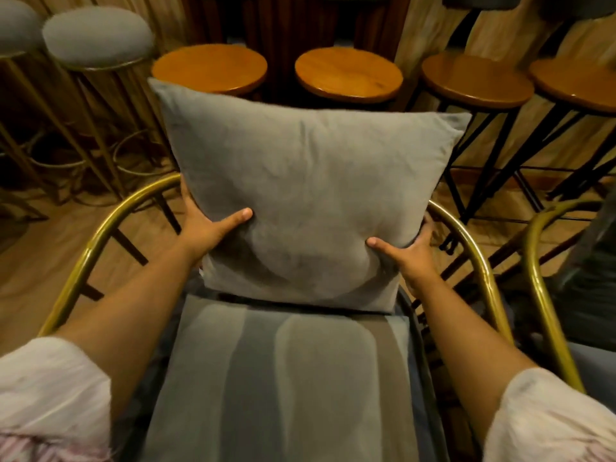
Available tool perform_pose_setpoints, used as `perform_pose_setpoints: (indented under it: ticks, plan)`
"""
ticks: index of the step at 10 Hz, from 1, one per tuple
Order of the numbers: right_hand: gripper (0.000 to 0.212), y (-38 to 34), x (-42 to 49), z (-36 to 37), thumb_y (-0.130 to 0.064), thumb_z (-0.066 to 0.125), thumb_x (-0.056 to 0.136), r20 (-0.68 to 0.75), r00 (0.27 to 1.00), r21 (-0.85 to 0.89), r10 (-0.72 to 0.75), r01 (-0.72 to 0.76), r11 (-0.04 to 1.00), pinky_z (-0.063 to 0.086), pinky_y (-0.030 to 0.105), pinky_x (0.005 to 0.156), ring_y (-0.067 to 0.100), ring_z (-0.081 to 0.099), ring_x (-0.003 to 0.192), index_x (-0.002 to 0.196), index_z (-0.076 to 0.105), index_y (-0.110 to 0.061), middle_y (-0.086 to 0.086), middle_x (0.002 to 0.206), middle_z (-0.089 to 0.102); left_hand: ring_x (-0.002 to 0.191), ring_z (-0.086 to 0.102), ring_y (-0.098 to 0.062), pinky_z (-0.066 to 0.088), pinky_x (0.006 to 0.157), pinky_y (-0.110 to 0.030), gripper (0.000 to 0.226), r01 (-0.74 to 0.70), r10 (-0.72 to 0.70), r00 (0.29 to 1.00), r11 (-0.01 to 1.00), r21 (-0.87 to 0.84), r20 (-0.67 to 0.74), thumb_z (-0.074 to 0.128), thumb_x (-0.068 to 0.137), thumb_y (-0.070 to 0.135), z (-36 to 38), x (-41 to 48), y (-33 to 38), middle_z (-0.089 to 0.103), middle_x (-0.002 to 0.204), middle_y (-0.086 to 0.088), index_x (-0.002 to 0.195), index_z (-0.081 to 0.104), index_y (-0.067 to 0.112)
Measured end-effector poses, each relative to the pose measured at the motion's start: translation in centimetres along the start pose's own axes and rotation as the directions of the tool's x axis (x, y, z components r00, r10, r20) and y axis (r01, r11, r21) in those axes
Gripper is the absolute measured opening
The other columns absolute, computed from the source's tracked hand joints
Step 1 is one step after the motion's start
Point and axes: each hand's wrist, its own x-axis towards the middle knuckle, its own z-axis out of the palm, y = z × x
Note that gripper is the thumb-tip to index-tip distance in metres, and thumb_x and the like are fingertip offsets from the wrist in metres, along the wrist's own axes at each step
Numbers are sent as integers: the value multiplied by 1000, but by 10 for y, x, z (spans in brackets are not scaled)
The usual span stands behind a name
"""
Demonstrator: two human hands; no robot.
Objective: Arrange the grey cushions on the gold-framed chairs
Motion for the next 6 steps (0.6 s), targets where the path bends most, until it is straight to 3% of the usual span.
perform_pose_setpoints:
  ticks: [1, 2, 3, 4, 5, 6]
  plan:
    - [113, 19, -6, 7, -16, 85, 66, 67, 996, -62, 53, -49, 997, 34, 29, 103, 26, 34, 137, 147, 6, -17, 9, 152, 28, 146, 26, -24, 24, 113, -29, 112, 83, -83, 997, 996, 38, -10, 79, 73, 33, 8, -17, -30, 20, 160, -3, 152, 1, 21]
    - [109, 24, -4, 11, -11, 81, 72, 93, 992, -81, 86, -79, 994, 28, 22, 99, 27, 31, 139, 147, 2, -12, 11, 154, 25, 143, 31, -26, 27, 113, -28, 105, 132, -132, 990, 991, 8, -40, 78, 73, 36, 13, -13, -51, 26, 158, -5, 152, 10, 18]
    - [107, 24, 2, 12, -12, 79, 74, 103, 988, -104, 116, -105, 989, 28, 23, 97, 29, 29, 140, 147, 1, -12, 12, 155, 23, 145, 28, -30, 28, 118, -47, 115, 252, -252, 968, 968, 12, 16, 78, 68, 47, 14, 0, -55, 21, 160, -5, 152, 3, 22]
    - [96, 27, -1, 17, -2, 75, 76, 120, 973, -35, 198, -195, 980, 37, 34, 96, 34, 31, 137, 145, 11, -19, 11, 152, 24, 146, 27, -33, 26, 119, -49, 126, 277, -277, 961, 960, 49, -14, 80, 62, 52, 16, 5, -61, 20, 161, -7, 154, -2, 23]
    - [90, 22, -4, 19, -3, 75, 76, 96, 961, -19, 261, -260, 965, 45, 37, 90, 28, 36, 131, 144, 18, -16, 6, 143, 31, 143, 30, -37, 28, 117, -48, 118, 289, -283, 956, 951, 110, -72, 74, 68, 56, 23, -1, -60, 24, 159, -15, 154, 3, 17]
    - [102, 18, -4, 11, -26, 84, 68, 85, 962, -261, 259, -229, 938, 37, 46, 109, 35, 37, 136, 145, 19, -12, 12, 151, 33, 143, 30, -37, 27, 118, -44, 103, 281, -269, 959, 944, 171, -89, 62, 81, 54, 31, -19, -50, 23, 159, -15, 155, 2, 14]
